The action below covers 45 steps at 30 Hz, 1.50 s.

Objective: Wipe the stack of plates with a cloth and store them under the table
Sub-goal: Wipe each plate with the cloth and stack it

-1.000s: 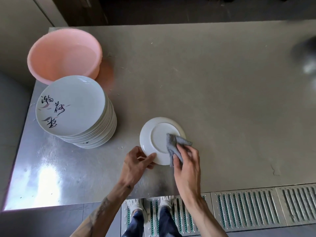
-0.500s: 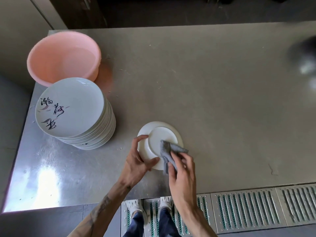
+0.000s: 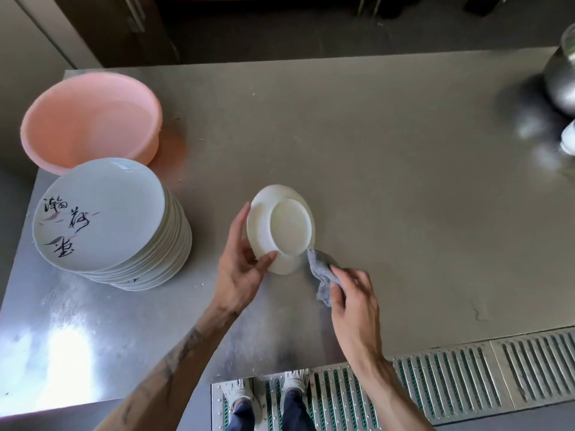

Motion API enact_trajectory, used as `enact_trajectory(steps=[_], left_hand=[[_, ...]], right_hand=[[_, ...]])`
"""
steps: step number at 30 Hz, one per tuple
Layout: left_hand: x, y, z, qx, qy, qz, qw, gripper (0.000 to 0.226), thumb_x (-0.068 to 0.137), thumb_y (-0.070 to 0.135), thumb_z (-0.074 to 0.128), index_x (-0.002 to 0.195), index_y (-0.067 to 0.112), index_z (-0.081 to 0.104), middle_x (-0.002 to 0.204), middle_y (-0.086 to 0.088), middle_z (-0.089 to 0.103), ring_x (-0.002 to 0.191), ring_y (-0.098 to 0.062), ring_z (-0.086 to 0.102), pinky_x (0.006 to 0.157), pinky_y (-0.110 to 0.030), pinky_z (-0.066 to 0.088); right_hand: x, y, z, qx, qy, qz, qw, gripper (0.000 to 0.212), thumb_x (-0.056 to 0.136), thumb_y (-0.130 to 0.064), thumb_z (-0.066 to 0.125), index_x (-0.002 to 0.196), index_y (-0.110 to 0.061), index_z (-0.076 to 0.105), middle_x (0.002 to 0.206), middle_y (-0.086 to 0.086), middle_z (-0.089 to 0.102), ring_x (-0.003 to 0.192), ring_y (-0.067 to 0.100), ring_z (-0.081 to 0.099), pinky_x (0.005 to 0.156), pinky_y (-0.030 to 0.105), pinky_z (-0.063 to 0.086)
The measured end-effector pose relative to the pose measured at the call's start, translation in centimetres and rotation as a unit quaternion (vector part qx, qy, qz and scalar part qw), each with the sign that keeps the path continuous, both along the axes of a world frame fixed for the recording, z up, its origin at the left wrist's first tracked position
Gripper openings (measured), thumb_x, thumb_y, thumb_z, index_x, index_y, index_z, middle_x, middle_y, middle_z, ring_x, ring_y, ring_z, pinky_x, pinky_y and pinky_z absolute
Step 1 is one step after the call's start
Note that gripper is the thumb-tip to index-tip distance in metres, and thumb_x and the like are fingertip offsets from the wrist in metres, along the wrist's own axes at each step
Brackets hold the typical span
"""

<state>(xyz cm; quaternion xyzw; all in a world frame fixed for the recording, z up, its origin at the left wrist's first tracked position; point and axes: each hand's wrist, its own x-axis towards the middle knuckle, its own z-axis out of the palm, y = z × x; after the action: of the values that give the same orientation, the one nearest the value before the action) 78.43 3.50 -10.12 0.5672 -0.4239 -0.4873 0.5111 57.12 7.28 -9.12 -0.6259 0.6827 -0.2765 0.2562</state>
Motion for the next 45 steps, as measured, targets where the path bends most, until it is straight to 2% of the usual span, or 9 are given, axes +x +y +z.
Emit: enact_trajectory(steps=[4, 6, 8, 10, 13, 16, 26, 39, 45], left_hand=[[-1.1, -4.0, 1.0, -0.031, -0.221, 0.014, 0.975, 0.098, 0.090, 0.023, 0.076, 0.159, 0.053, 0.013, 0.088, 0.018, 0.073, 0.076, -0.010, 0.065, 0.081, -0.017, 0.050], [-2.0, -5.6, 1.7, -0.054, -0.307, 0.019, 0.950, 0.066, 0.094, 0.032, 0.072, 0.150, 0.046, 0.041, 0.091, 0.023, 0.073, 0.076, -0.007, 0.063, 0.077, -0.011, 0.044], [-2.9, -6.8, 1.9, -0.072, -0.354, 0.021, 0.932, 0.029, 0.095, 0.040, 0.067, 0.123, 0.031, 0.068, 0.092, 0.013, 0.076, 0.078, -0.020, 0.066, 0.073, -0.021, 0.043], [-3.8, -7.6, 1.6, -0.105, -0.392, 0.002, 0.914, 0.022, 0.096, 0.039, 0.068, 0.109, 0.024, 0.077, 0.091, 0.004, 0.078, 0.076, -0.026, 0.066, 0.075, -0.029, 0.043], [-4.5, -8.0, 0.8, -0.123, -0.381, -0.028, 0.916, 0.015, 0.094, 0.030, 0.074, 0.105, 0.024, 0.081, 0.101, 0.005, 0.080, 0.088, -0.022, 0.072, 0.084, -0.035, 0.048], [-4.3, -8.3, -0.9, -0.102, -0.364, -0.078, 0.922, 0.016, 0.091, 0.025, 0.077, 0.105, 0.021, 0.083, 0.109, 0.005, 0.079, 0.105, -0.020, 0.072, 0.093, -0.043, 0.051], [-6.0, -13.0, -4.3, -0.079, -0.351, -0.119, 0.926, 0.021, 0.086, 0.023, 0.082, 0.103, 0.011, 0.083, 0.117, -0.002, 0.076, 0.115, -0.024, 0.064, 0.101, -0.037, 0.049], [-6.1, -13.8, -5.5, -0.047, -0.361, -0.170, 0.916, 0.021, 0.095, 0.020, 0.073, 0.113, 0.010, 0.079, 0.128, -0.005, 0.072, 0.128, -0.018, 0.061, 0.108, -0.037, 0.046], [-4.9, -12.5, -5.4, -0.040, -0.341, -0.171, 0.924, 0.011, 0.092, 0.014, 0.075, 0.099, 0.009, 0.082, 0.125, -0.001, 0.074, 0.129, -0.014, 0.060, 0.107, -0.039, 0.048]], right_hand=[[-1.1, -0.7, 0.1, 0.005, 0.007, -0.011, 1.000, 0.036, 0.093, 0.004, 0.063, 0.125, -0.012, 0.071, 0.112, 0.002, 0.059, 0.100, 0.022, 0.065, 0.094, 0.029, 0.048], [-1.2, -0.7, 0.1, 0.010, 0.005, -0.013, 1.000, 0.037, 0.093, 0.004, 0.063, 0.125, -0.013, 0.071, 0.112, 0.001, 0.059, 0.101, 0.022, 0.064, 0.094, 0.027, 0.048], [-1.2, -0.7, 0.2, 0.015, 0.002, -0.014, 1.000, 0.037, 0.094, 0.003, 0.063, 0.126, -0.014, 0.071, 0.114, 0.000, 0.059, 0.102, 0.021, 0.064, 0.094, 0.027, 0.048], [-1.3, -0.8, 0.2, 0.023, -0.001, -0.011, 1.000, 0.036, 0.095, 0.001, 0.063, 0.127, -0.015, 0.070, 0.115, -0.002, 0.058, 0.104, 0.019, 0.064, 0.095, 0.029, 0.050], [-1.5, -1.0, 0.2, 0.034, 0.002, -0.007, 0.999, 0.037, 0.096, -0.001, 0.063, 0.128, -0.017, 0.070, 0.116, -0.002, 0.058, 0.106, 0.019, 0.063, 0.095, 0.031, 0.051], [-1.9, -1.4, 0.2, 0.031, 0.007, -0.009, 0.999, 0.038, 0.094, 0.001, 0.064, 0.127, -0.016, 0.070, 0.114, -0.002, 0.058, 0.103, 0.019, 0.063, 0.094, 0.022, 0.046], [-2.3, -3.1, -0.4, 0.038, -0.022, -0.006, 0.999, 0.035, 0.095, -0.001, 0.063, 0.124, -0.020, 0.071, 0.109, -0.008, 0.056, 0.099, 0.009, 0.062, 0.088, -0.002, 0.033], [-2.0, -3.2, -0.7, 0.049, -0.023, 0.010, 0.998, 0.037, 0.095, -0.003, 0.065, 0.124, -0.025, 0.070, 0.109, -0.012, 0.055, 0.100, 0.000, 0.058, 0.088, -0.004, 0.032], [-1.2, -2.6, -0.5, 0.049, -0.018, 0.021, 0.998, 0.040, 0.094, -0.004, 0.065, 0.124, -0.030, 0.069, 0.108, -0.015, 0.053, 0.098, -0.002, 0.058, 0.086, -0.003, 0.034]])
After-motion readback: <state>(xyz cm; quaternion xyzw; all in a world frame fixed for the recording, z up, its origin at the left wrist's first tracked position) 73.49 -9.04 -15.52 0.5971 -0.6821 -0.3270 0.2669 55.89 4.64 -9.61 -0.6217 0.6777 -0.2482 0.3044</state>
